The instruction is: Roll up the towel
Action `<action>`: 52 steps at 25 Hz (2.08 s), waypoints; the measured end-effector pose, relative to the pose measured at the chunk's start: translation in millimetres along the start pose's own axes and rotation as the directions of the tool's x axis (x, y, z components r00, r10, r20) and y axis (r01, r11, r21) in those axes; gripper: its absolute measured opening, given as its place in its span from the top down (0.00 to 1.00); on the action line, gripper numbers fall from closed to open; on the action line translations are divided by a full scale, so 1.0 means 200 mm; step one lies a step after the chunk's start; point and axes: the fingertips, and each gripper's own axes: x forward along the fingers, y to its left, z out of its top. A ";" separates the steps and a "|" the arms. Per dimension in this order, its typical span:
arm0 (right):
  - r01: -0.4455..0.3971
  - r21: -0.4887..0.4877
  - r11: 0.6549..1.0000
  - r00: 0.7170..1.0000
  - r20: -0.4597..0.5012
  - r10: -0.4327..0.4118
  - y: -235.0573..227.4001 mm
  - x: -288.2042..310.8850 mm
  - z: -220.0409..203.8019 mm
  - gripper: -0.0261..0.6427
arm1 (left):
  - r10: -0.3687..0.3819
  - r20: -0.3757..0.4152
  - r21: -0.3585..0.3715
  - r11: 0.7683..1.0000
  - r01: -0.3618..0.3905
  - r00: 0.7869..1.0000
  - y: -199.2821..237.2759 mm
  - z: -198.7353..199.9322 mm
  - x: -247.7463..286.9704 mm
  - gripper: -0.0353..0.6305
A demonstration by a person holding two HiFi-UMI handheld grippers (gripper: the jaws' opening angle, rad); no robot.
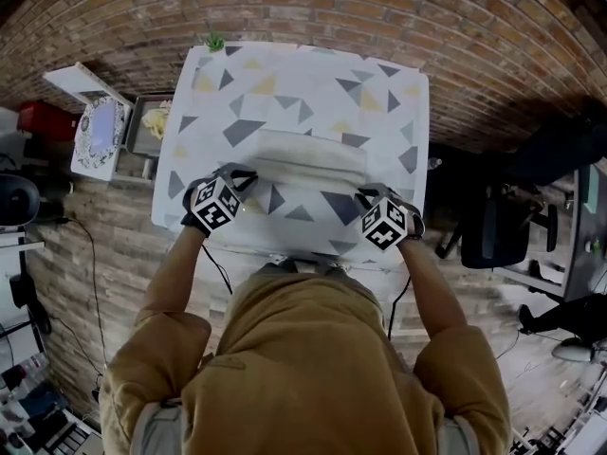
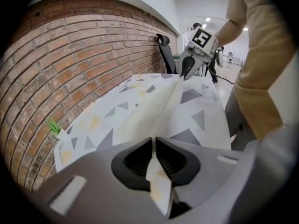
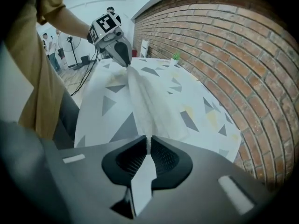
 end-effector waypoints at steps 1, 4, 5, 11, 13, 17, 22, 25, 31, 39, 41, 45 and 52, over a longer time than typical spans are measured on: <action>-0.010 0.016 1.000 1.000 0.006 0.009 -0.03 -0.01 0.02 0.91 | -0.002 0.005 -0.003 1.000 0.002 1.000 0.03 0.02 -0.01 0.82; -0.032 0.042 0.999 0.999 0.003 0.032 -0.12 -0.01 0.06 0.91 | -0.012 0.005 -0.004 1.000 0.012 1.000 0.12 0.08 0.00 0.82; -0.039 0.047 0.998 0.999 -0.003 0.040 -0.15 0.00 0.07 0.91 | -0.017 0.003 -0.005 1.000 0.017 1.000 0.15 0.09 0.00 0.82; -0.076 0.117 0.990 0.997 -0.026 0.079 -0.31 0.05 0.11 0.91 | -0.052 0.005 -0.080 0.995 0.052 0.999 0.30 0.14 0.09 0.82; -0.076 0.130 0.989 0.996 -0.034 0.081 -0.35 0.06 0.12 0.91 | -0.057 0.008 -0.097 0.994 0.057 0.998 0.34 0.15 0.12 0.82; -0.076 0.184 0.980 0.995 -0.045 0.085 -0.41 0.11 0.12 0.91 | -0.058 -0.012 -0.093 0.994 0.057 0.998 0.40 0.15 0.19 0.82; -0.044 0.208 0.977 0.996 -0.062 0.058 -0.49 0.20 0.10 0.91 | -0.045 -0.025 -0.110 0.993 0.042 0.999 0.48 0.15 0.27 0.82; -0.028 0.239 0.971 0.996 -0.076 0.047 -0.51 0.22 0.10 0.91 | -0.035 -0.036 -0.105 0.994 0.031 0.999 0.50 0.15 0.31 0.82; 0.027 0.291 0.956 0.994 -0.105 0.004 -0.53 0.30 0.05 0.91 | 0.015 -0.059 -0.119 0.993 -0.022 0.998 0.53 0.13 0.37 0.81; 0.129 0.345 0.930 0.989 -0.111 -0.096 -0.53 0.36 0.02 0.90 | 0.071 -0.075 -0.125 0.989 -0.080 0.995 0.55 0.11 0.43 0.81; 0.168 0.348 0.922 0.984 -0.108 -0.139 -0.55 0.35 0.02 0.90 | 0.097 -0.071 -0.117 0.988 -0.105 0.993 0.55 0.10 0.44 0.81; 0.201 0.339 0.919 0.979 -0.092 -0.180 -0.56 0.33 0.04 0.90 | 0.113 -0.052 -0.161 0.980 -0.120 0.992 0.56 0.10 0.44 0.81; 0.251 0.314 0.916 0.968 -0.088 -0.235 -0.60 0.30 0.06 0.79 | 0.154 -0.052 -0.200 0.966 -0.161 0.987 0.57 0.10 0.43 0.81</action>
